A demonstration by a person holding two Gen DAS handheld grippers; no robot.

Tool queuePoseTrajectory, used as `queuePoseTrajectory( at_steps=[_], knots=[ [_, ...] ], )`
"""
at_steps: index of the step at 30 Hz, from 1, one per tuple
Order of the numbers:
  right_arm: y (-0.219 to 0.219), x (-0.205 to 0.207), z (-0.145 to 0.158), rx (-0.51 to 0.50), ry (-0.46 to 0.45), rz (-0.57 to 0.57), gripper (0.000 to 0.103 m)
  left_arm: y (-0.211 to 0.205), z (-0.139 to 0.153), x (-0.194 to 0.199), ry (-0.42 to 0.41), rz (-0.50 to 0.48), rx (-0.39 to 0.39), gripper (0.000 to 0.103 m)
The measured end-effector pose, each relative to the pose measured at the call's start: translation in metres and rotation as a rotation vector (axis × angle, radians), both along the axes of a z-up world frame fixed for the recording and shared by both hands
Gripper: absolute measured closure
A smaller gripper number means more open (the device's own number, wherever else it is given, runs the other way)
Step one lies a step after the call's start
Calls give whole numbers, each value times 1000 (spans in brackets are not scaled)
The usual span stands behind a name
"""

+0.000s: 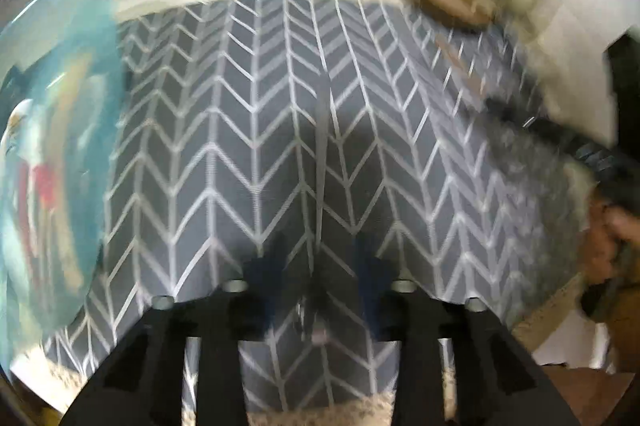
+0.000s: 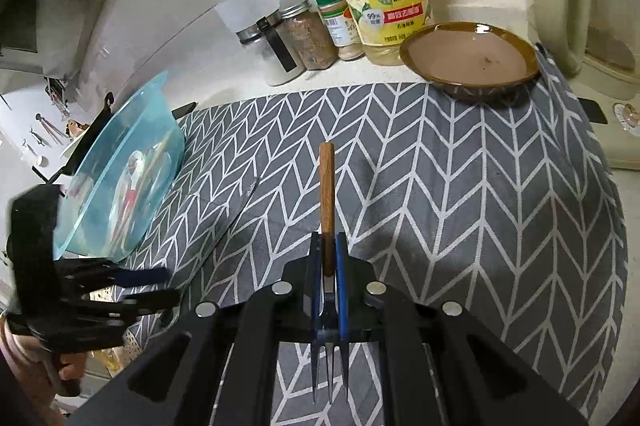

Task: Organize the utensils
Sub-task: 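Carry the metal spoon and wooden-handled fork over the blue basin and release them inside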

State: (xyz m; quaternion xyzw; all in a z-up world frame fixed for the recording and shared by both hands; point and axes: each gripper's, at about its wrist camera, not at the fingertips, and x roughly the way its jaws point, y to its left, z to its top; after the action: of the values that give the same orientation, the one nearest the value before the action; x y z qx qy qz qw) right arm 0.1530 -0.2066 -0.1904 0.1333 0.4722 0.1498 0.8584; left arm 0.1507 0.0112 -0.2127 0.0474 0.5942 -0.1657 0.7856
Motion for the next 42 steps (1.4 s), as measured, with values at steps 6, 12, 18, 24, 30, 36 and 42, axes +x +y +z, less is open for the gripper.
queuePoseTrajectory(
  at_steps=[6, 12, 18, 24, 30, 36, 42],
  knots=[
    [0, -7, 11, -21, -24, -22, 96, -8, 4, 1, -28, 18, -13, 101],
    [-2, -10, 30, 86, -12, -78, 96, 13, 59, -7, -63, 46, -170, 101],
    [33, 0, 73, 144, -68, -47, 96, 54, 115, -8, -173, 108, -219, 103],
    [94, 21, 113, 171, -157, 14, 96, 104, 160, 1, -299, 146, -236, 103],
    [144, 35, 134, 165, -204, 45, 96, 151, 183, 7, -343, 170, -246, 103],
    [136, 32, 135, 149, -205, 4, 96, 100, 162, -19, -244, -54, -236, 85],
    [98, 21, 119, 118, -161, -34, 96, 38, 80, -21, -157, -97, -99, 63]
  ],
)
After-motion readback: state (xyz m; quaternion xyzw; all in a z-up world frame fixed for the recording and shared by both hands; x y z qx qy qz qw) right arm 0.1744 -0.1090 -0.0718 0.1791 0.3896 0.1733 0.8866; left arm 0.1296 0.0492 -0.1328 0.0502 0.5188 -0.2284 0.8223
